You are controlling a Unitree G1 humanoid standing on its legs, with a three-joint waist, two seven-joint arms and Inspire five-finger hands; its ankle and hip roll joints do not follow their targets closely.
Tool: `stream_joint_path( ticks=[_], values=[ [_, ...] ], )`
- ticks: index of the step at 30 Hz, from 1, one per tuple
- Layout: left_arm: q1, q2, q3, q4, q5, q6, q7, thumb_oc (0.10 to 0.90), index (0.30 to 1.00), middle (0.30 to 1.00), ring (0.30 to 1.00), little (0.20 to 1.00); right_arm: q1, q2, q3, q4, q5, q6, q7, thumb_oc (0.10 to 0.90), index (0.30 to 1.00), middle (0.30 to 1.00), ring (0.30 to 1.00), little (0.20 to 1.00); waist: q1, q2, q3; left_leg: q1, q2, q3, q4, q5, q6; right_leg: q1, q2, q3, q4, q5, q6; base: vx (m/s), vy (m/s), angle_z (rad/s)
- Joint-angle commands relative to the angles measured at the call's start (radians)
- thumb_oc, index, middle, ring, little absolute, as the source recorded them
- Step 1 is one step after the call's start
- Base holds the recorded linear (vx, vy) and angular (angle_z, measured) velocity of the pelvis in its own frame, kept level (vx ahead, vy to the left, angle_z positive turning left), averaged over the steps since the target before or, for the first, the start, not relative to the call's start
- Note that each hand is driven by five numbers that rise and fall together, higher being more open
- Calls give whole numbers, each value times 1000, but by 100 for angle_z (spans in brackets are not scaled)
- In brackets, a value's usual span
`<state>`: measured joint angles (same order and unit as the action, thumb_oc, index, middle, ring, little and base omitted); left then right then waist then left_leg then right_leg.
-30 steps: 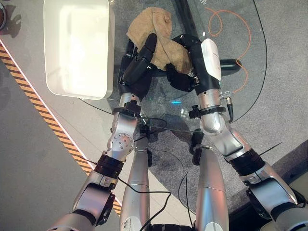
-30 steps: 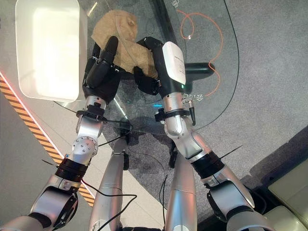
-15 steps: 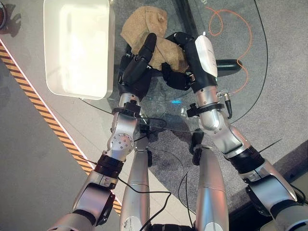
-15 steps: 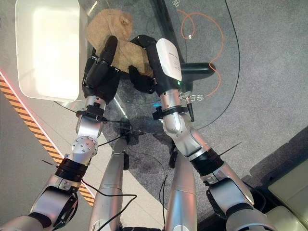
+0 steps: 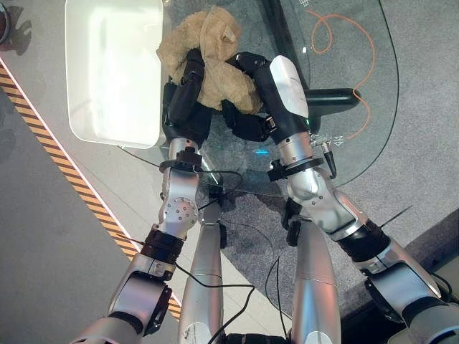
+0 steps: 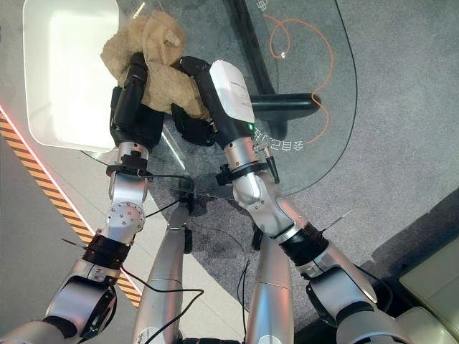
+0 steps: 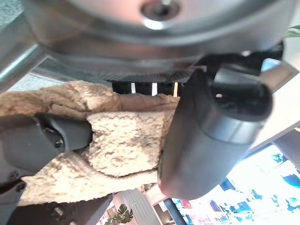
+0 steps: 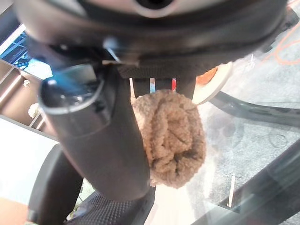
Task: Wipe the table with a cloth and put it in the basket.
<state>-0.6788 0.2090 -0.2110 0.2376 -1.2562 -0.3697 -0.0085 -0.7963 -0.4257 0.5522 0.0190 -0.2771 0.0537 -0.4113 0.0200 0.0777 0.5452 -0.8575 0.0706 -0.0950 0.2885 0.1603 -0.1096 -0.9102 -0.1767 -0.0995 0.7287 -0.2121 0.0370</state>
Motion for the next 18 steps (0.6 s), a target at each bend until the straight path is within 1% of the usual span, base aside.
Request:
stream_joint_path(
  ticks=[1, 2, 3, 5, 6, 9, 10, 11, 12, 18],
  values=[
    [-138, -17, -5, -103, 91, -89, -59, 100, 300, 300, 300, 200, -170, 64, -51, -153, -46, -102, -17, 111, 309, 309, 309, 211, 5, -39, -25, 47, -99, 102, 75, -144, 105, 65, 72, -20, -267, 170, 17, 0, 0, 0],
    [-138, -21, 0, -103, 93, -104, -56, 100, 300, 300, 300, 200, -169, 67, -52, -151, -48, -103, -17, 122, 319, 319, 319, 222, 5, -39, -25, 47, -99, 102, 74, -144, 105, 64, 73, -20, -268, 169, 17, 0, 0, 0],
    [-138, -21, 1, -103, 94, -111, -54, 100, 300, 300, 300, 200, -170, 68, -52, -149, -50, -104, -17, 182, 371, 371, 371, 282, 5, -39, -25, 48, -100, 101, 72, -143, 105, 65, 73, -20, -269, 169, 17, 0, 0, 0],
    [-140, -23, 5, -105, 100, -130, -41, 100, 300, 300, 300, 200, -170, 68, -52, -148, -49, -104, -17, 199, 385, 385, 385, 299, 6, -40, -25, 49, -100, 101, 71, -143, 105, 66, 74, -20, -269, 169, 17, 0, 0, 0],
    [-142, -25, 8, -108, 102, -141, -37, 100, 300, 300, 300, 200, -171, 69, -52, -148, -51, -104, -16, 235, 415, 415, 415, 335, 6, -40, -25, 49, -101, 100, 71, -143, 104, 66, 74, -20, -269, 168, 17, 0, 0, 0],
    [-141, -27, 11, -108, 102, -154, -37, 100, 300, 300, 300, 200, -171, 72, -52, -150, -53, -100, -16, 254, 432, 432, 432, 354, 7, -42, -25, 50, -101, 100, 72, -145, 104, 67, 73, -21, -269, 167, 17, 0, 0, 0],
    [-142, -30, 14, -112, 106, -159, -36, 100, 300, 300, 300, 200, -173, 74, -54, -152, -54, -95, -12, 314, 484, 484, 484, 414, 8, -42, -25, 48, -101, 99, 73, -144, 104, 66, 73, -22, -268, 167, 18, 0, 0, 0],
    [-142, -32, 16, -116, 110, -160, -32, 100, 300, 300, 300, 200, -174, 75, -54, -153, -55, -92, -11, 396, 554, 554, 554, 496, 9, -42, -25, 47, -101, 98, 73, -144, 103, 65, 73, -22, -268, 167, 17, 0, 0, 0],
    [-141, -36, 17, -119, 119, -167, -25, 100, 300, 300, 300, 200, -174, 76, -54, -151, -49, -92, -15, 800, 900, 900, 900, 900, 10, -43, -25, 48, -101, 98, 71, -143, 103, 67, 72, -23, -269, 167, 17, 0, 0, 0],
    [-140, -37, 27, -119, 127, -186, -7, 100, 300, 300, 300, 200, -169, 81, -61, -154, -45, -97, -9, 800, 900, 900, 900, 900, 10, -44, -25, 46, -102, 95, 70, -143, 102, 64, 74, -23, -269, 167, 17, 0, 0, 0]
  ],
)
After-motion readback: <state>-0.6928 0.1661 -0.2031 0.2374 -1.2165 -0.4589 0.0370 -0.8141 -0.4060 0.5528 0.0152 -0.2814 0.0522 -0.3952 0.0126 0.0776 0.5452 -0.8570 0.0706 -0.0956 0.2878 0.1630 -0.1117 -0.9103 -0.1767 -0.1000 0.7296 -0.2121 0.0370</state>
